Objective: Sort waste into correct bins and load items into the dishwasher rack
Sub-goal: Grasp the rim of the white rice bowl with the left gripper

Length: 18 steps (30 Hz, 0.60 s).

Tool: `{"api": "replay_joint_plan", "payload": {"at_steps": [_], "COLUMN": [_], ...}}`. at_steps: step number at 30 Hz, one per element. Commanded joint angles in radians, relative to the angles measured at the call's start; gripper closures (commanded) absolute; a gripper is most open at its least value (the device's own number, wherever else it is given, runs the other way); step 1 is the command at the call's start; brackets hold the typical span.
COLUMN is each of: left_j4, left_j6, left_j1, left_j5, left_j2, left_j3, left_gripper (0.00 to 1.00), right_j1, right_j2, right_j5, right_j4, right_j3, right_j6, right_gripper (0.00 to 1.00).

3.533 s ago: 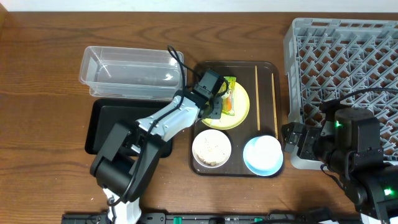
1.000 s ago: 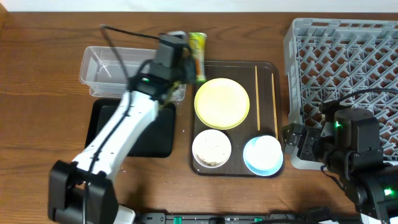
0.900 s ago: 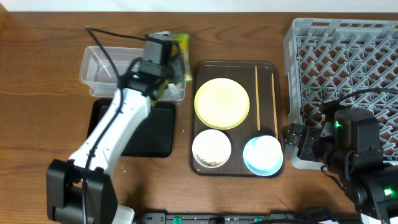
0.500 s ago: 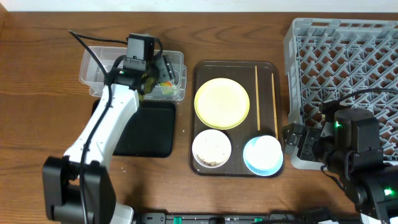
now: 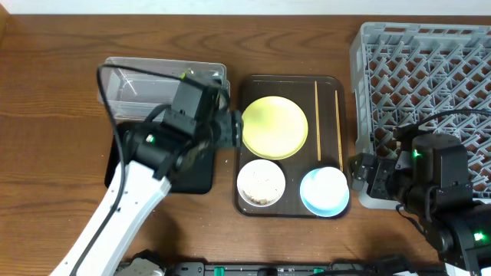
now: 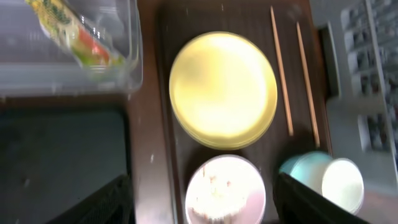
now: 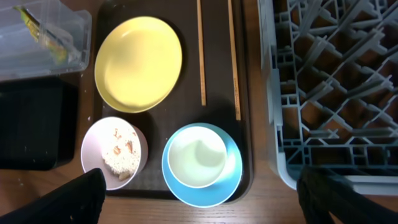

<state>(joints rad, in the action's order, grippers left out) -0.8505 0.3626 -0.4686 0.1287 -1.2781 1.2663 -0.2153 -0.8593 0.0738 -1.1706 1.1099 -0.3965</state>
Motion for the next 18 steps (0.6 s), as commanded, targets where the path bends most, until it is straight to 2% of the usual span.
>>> {"api": "replay_joint_plan", "payload": {"at_steps": [1,9,13,18], "left_j4": [-0.040,-0.145,-0.211,-0.217], "left_j6": [-0.013,-0.009,0.012,0.061], "left_j1": [-0.010,-0.016,-0.016,-0.040], "left_j5": [-0.005,0.004,0.029,0.047], "left_j2": [0.058,0.113,0.095,0.058], "left_j3": [0.000,0.000,-0.006,-0.071], "left_gripper": [0.27,0.28,0.33,0.37], "right_j1": [0.011,0.011,0.011,0.011], "right_j2": [-0.002,-0.038,-0.058,-0.085], "right_j5": [0.046,0.103,0.103,0.103], "right_j4": [-0.008,-0.005,-0.004,-0.004], "right_j3": [-0.003,-0.006,-0.006,-0.006], "right_j6": [0.058,0.096,0.094,0.075], "right_gripper": [0.06,0.07,0.02,0.01]}}
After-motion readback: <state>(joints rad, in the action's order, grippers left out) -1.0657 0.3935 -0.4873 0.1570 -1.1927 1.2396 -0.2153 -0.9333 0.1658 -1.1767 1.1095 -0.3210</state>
